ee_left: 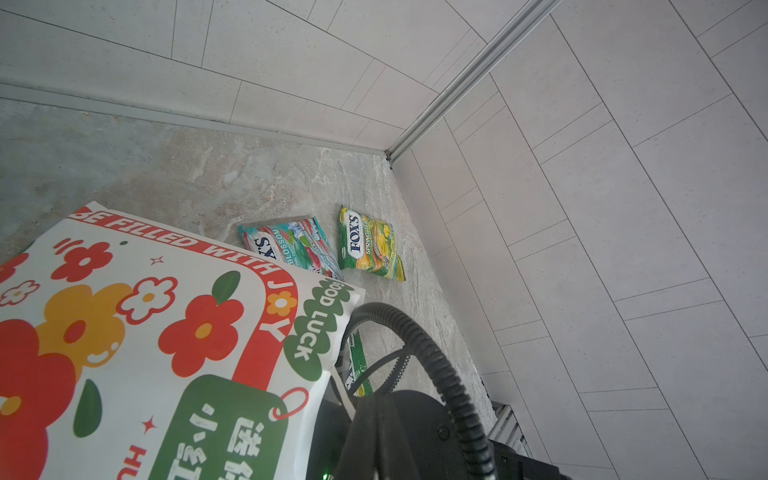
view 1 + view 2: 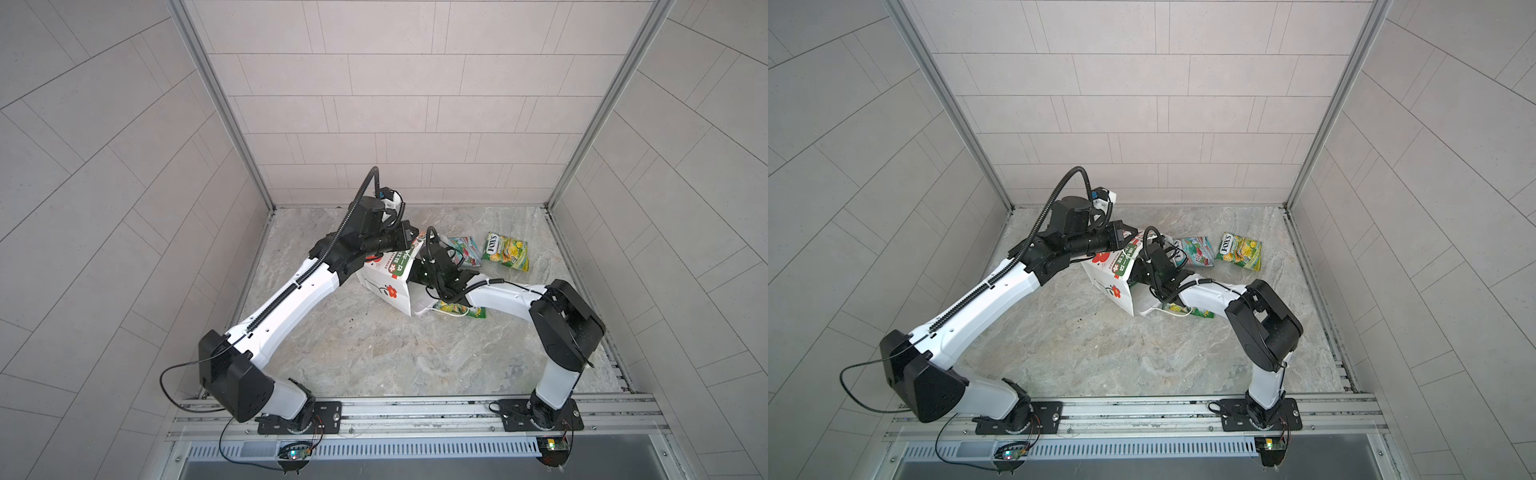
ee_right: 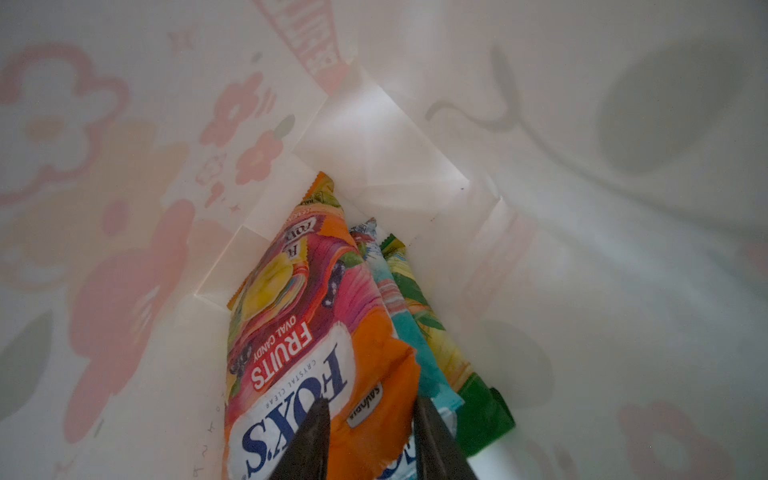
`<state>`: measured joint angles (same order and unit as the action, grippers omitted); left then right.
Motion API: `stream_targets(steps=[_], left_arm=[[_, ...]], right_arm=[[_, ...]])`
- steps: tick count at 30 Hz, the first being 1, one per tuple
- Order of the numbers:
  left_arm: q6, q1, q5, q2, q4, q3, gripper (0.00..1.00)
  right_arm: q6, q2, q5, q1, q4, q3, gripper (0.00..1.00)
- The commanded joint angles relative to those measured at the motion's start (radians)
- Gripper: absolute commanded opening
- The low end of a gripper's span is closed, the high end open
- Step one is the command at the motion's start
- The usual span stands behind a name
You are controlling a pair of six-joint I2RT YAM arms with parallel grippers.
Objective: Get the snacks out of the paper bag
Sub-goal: 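Grasp the orange FOX'S Fruits packet inside the bag with the right gripper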
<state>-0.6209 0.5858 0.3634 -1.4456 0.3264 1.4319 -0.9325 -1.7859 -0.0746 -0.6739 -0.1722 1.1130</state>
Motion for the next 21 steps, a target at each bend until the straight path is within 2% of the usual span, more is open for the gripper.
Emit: stream_targets(steps=[1, 13, 21], left_arm=[[0.003, 0.002, 0.008, 0.027, -0.007, 0.003, 0.0], [-0.008, 0.004, 0.019, 0.029, -0.007, 0.0, 0.0], [-0.008, 0.005, 0.023, 0.026, -0.007, -0.002, 0.0]], right_arm=[[-0.008, -0.023, -0.055, -0.003, -0.013, 0.023, 0.35], [-0.039, -0.05, -0.175, -0.005, -0.088, 0.031, 0.34], [-0.121, -0.093, -0.216, -0.005, -0.128, 0.047, 0.34]])
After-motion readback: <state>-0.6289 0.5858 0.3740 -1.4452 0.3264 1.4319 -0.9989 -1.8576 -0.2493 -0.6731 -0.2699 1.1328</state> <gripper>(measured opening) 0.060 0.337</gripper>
